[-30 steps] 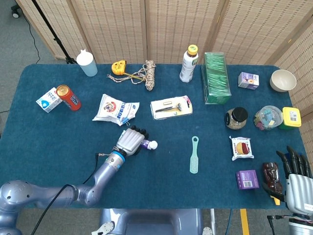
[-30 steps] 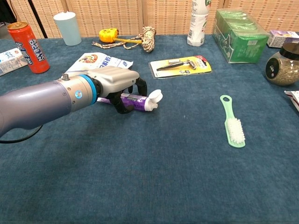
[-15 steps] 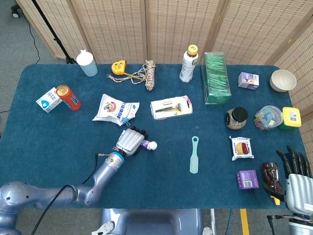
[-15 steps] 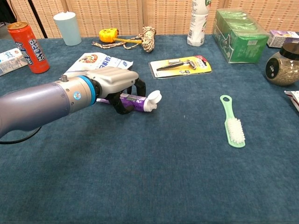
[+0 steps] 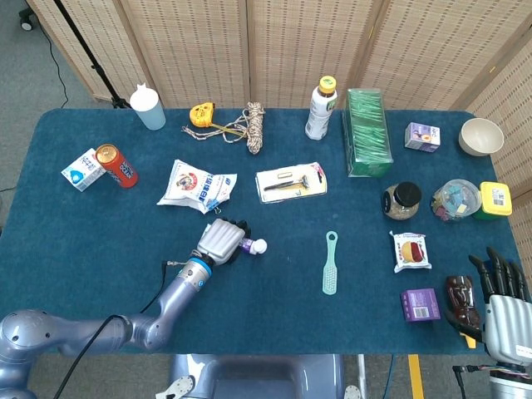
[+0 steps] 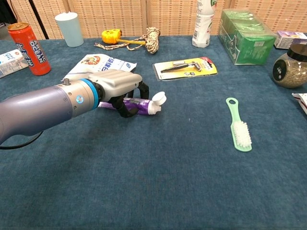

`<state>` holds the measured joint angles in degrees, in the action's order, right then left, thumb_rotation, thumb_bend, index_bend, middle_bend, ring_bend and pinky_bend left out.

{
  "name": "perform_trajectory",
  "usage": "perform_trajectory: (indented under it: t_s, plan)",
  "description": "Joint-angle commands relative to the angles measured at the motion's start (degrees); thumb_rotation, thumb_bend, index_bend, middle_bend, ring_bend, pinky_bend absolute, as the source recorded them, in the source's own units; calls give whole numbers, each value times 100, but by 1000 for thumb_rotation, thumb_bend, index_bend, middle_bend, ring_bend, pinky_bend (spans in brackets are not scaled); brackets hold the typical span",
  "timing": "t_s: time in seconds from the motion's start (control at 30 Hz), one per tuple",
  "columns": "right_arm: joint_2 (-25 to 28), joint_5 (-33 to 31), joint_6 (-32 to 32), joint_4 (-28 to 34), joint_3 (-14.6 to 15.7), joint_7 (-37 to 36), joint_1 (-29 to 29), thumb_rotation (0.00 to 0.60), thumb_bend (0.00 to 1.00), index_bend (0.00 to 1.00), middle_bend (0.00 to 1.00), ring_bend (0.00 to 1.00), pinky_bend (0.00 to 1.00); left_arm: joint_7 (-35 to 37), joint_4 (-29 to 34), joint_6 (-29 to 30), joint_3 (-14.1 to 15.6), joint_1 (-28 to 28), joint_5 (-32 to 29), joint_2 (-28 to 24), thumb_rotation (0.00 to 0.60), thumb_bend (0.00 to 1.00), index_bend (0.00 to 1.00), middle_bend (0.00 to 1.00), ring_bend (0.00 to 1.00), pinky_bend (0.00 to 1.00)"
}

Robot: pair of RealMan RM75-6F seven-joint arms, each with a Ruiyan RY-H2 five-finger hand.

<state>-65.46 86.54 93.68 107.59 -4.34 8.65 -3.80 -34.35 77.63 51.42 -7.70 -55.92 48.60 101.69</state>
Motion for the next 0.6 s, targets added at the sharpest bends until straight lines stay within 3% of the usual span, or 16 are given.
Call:
perform_trajectory:
  t_s: [0.03,0.2,0.6]
  plan:
    - [0,-1,2,1,-1,-3,-1,600,43,123,10,4,0,1,-3,-2,-6,2,4,2,600,493,466,398,386,419]
    - [1,1,2,-1,-3,-8,0,600,43,122,10,4,0,95,4,-6,-46,23,85,-5,600,534,508,435,422,480]
    - [13,34,-73,-24,-9,-114,53,600,43,117,5,3,0,381,233,68,-132,86,545,-274,600,591,572,490,472,517]
